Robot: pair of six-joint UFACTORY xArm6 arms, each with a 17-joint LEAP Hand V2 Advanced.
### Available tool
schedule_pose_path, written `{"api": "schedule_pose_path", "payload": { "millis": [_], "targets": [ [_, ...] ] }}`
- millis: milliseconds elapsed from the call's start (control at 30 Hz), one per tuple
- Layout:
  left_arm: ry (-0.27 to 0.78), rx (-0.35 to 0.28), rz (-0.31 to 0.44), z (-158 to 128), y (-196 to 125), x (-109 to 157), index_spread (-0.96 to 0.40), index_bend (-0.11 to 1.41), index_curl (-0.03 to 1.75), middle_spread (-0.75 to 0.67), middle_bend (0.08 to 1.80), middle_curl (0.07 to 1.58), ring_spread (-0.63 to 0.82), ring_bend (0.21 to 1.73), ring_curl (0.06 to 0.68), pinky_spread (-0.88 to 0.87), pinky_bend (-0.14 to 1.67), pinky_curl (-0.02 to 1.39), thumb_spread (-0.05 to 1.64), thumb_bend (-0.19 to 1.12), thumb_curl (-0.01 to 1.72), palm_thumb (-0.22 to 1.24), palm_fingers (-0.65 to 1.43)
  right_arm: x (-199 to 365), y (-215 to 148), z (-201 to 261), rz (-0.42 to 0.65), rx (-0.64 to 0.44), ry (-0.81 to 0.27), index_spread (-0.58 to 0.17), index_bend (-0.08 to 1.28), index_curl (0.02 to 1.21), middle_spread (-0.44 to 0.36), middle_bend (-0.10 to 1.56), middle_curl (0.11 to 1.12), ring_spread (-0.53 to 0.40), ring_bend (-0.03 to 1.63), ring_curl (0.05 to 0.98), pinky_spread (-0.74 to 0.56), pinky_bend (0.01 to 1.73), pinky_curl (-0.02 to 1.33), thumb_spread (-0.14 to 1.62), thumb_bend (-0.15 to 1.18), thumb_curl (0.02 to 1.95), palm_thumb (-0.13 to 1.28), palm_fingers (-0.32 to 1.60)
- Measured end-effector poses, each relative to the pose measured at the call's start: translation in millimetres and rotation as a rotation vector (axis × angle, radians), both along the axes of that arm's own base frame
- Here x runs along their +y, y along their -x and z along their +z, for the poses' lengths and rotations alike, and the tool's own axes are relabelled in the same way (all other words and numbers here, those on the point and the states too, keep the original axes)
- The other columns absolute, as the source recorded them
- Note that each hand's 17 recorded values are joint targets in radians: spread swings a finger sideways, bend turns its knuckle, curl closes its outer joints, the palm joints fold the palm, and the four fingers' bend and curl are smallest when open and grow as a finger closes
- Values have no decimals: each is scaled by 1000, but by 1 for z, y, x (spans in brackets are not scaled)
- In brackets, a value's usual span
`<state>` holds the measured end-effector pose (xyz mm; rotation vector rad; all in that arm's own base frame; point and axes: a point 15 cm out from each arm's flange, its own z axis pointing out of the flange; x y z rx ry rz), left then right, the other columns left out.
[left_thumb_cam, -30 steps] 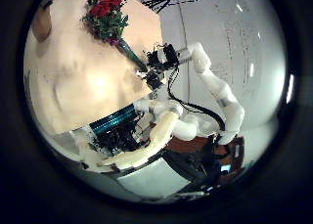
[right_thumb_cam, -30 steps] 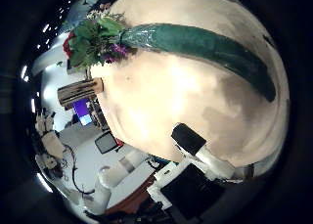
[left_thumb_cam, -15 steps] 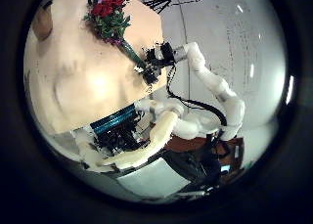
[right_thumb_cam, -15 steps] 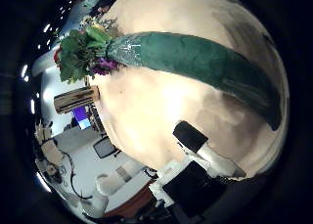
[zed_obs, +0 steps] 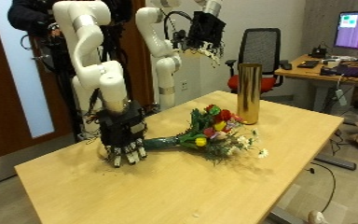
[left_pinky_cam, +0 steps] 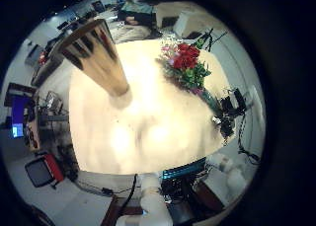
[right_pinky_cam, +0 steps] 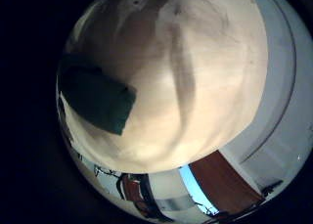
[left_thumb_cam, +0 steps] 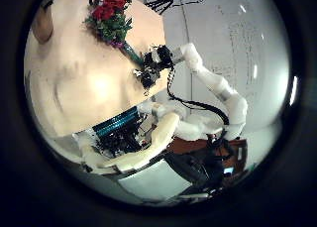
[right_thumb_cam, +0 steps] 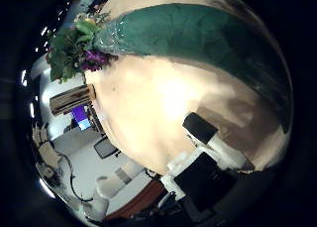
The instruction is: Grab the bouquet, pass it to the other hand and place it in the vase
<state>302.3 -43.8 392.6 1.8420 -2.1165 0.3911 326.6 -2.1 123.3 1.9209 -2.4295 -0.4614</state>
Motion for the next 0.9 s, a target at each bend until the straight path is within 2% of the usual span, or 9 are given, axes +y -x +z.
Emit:
{"api": "schedule_pose_path", "payload": {
  "millis": [267,500,567,667,733,900],
  "targets": [
    [0,2,2,-1,1,0,169,171,333,321,225,339,495,535,159,466,195,286,870,-33,307,220,257,1,-2,0,3,10,-3,-42,168,281,211,396,347,126,666,215,326,528,207,971,-22,421,732,298],
    [-3,2,4,-1,2,1,170,172,334,318,219,338,489,535,160,466,195,286,869,-33,306,221,256,3,-1,4,13,25,-9,-99,195,315,134,474,364,22,757,215,250,448,165,949,-22,448,789,513],
    [-6,1,5,-1,3,3,170,172,334,317,218,338,488,535,160,466,195,286,869,-33,306,221,256,3,-1,8,17,32,-12,-133,215,334,74,541,384,-54,822,222,173,425,137,942,-19,463,815,680],
    [-5,-1,5,0,3,2,170,172,334,317,218,338,488,535,160,466,195,286,869,-33,306,221,257,5,3,11,29,70,-20,-179,249,359,19,592,403,-120,858,232,92,427,114,933,-21,475,832,798],
    [-5,-4,6,1,4,2,170,171,334,317,218,338,488,535,160,466,195,286,869,-33,306,221,257,6,5,16,41,110,-32,-226,254,383,-39,615,419,-190,892,247,-43,521,104,917,-21,493,847,935],
    [-7,-12,7,3,5,2,172,172,336,317,216,338,483,534,159,466,194,286,869,-33,306,221,257,8,6,24,71,207,-58,-255,238,416,-74,620,434,-223,903,262,-170,609,75,901,-25,512,857,938]
  ]
}}
